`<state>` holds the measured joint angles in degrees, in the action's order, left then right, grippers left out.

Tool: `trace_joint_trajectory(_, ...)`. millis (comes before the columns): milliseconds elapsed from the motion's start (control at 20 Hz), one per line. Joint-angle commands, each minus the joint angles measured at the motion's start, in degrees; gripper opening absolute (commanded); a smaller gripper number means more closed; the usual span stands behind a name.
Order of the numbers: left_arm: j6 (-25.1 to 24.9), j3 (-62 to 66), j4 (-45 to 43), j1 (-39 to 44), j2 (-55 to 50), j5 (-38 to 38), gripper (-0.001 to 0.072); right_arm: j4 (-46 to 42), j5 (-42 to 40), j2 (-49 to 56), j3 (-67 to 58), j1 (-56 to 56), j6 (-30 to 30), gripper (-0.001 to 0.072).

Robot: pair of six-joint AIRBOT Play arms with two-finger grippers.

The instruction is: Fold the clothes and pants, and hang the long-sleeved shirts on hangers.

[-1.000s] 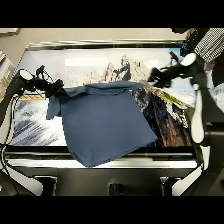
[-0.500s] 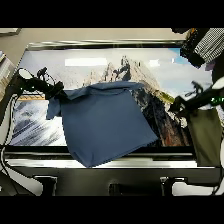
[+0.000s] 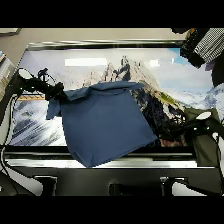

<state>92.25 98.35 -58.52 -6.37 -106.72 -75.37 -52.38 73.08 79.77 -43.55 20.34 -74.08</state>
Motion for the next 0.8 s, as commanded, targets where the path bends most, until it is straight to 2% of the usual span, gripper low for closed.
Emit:
trace_joint_trajectory(0,-0.83,-0.02,-0.04,0.02,0.00,-0.02,0.0014,5.75,-4.24,-0.35,4.87,0.04,3.17,0.0393)
trace_joint_trajectory(100,-0.83,-0.02,-0.04,0.02,-0.02,0.00,0.0014,6.78,-4.59,-0.37,5.77,0.04,3.50,0.0312)
trace_joint_trajectory(150,-0.83,-0.02,-0.04,0.04,-0.02,0.00,0.0014,8.41,-4.07,-0.35,6.10,0.04,4.74,0.0215)
trace_joint_trajectory(200,-0.83,-0.02,-0.04,0.02,-0.02,-0.02,0.0014,9.88,-3.23,-0.46,6.08,0.04,6.12,0.0060)
trace_joint_trajectory(250,-0.83,-0.02,-0.04,0.00,-0.02,-0.07,0.0013,11.93,-2.93,-0.87,6.05,0.07,6.21,0.0024)
trace_joint_trajectory(300,-0.81,-0.02,-0.04,-0.11,0.00,-0.22,0.0014,13.88,-3.17,-1.81,5.46,0.07,6.12,0.0024)
trace_joint_trajectory(400,-0.79,-0.02,-0.02,-0.39,0.11,-0.72,0.0014,13.03,-4.96,-3.23,-0.61,0.15,1.49,0.0024)
trace_joint_trajectory(550,-0.81,-0.04,-0.02,-0.22,0.07,-1.79,0.0014,12.04,-13.22,-1.64,-19.26,0.11,-6.86,0.0025)
trace_joint_trajectory(650,-0.79,-0.04,-0.04,0.52,-0.09,-1.73,0.0014,11.15,-17.86,3.52,-33.44,0.04,-10.99,0.0025)
trace_joint_trajectory(750,-0.74,-0.22,0.00,1.36,-0.59,-1.68,0.0013,11.15,-17.73,11.21,-45.11,-0.35,-14.12,0.0025)
